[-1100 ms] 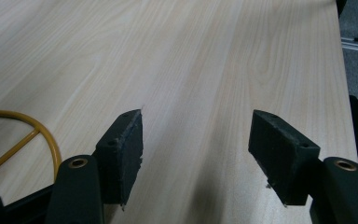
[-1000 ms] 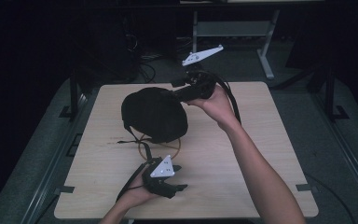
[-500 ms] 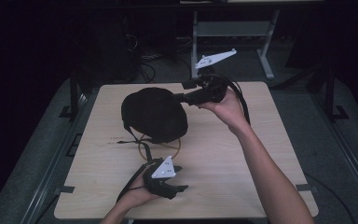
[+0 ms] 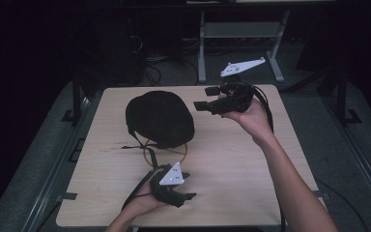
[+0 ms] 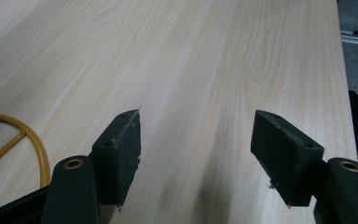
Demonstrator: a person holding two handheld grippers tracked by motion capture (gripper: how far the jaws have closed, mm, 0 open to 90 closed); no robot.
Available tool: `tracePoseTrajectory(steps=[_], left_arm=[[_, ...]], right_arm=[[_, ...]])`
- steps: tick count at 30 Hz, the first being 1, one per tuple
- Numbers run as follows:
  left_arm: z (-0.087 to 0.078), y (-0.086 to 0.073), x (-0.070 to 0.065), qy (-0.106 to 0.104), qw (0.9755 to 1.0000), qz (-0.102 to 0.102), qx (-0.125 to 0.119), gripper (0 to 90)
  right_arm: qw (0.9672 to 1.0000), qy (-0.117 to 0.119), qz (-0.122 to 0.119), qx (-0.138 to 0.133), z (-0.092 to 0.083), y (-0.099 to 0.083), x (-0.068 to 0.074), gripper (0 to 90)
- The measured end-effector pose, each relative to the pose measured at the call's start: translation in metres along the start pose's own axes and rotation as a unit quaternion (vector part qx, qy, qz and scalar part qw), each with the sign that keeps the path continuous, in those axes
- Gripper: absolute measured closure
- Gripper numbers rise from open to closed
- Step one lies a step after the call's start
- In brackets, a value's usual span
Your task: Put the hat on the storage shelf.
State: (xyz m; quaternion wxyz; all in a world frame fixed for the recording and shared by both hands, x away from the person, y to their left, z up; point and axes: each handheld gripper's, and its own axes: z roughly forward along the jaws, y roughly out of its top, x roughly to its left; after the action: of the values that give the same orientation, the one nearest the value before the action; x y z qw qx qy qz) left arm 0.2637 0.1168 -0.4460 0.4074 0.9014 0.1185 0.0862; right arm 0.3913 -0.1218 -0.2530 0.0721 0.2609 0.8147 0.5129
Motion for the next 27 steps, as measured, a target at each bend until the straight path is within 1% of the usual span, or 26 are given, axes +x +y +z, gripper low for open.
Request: tracePoseTrajectory(steps=[1,2,5,7,13,17,27], left_arm=[[0.001,0.000,-0.001,0.000,1.0000,-0.004,-0.003,32.8],[0.001,0.000,-0.001,0.000,1.0000,-0.003,-0.002,32.8],[0.001,0.001,-0.001,0.000,1.0000,-0.006,-0.003,32.6],[0.001,0.001,-0.002,0.000,1.0000,-0.007,-0.003,32.5],[0.002,0.001,-0.002,0.000,1.0000,-0.007,-0.005,32.2],[0.003,0.001,-0.001,0.002,1.0000,-0.002,-0.005,32.1],[0.004,0.001,-0.002,0.002,1.0000,-0.004,-0.006,32.0]], right_arm=[[1.0000,-0.001,0.002,0.002,-0.002,-0.002,0.000,25.6],[1.0000,-0.004,-0.001,0.003,-0.003,-0.004,-0.001,25.4],[1.0000,-0.007,0.003,0.006,-0.007,-0.008,-0.002,24.1],[0.9999,-0.010,0.002,0.004,-0.011,-0.012,-0.003,24.0],[0.9998,-0.016,0.010,0.005,-0.019,-0.022,-0.005,21.4],[0.9996,-0.022,0.016,0.004,-0.025,-0.030,-0.008,20.1],[0.9992,-0.030,0.026,0.007,-0.037,-0.051,-0.012,19.1]])
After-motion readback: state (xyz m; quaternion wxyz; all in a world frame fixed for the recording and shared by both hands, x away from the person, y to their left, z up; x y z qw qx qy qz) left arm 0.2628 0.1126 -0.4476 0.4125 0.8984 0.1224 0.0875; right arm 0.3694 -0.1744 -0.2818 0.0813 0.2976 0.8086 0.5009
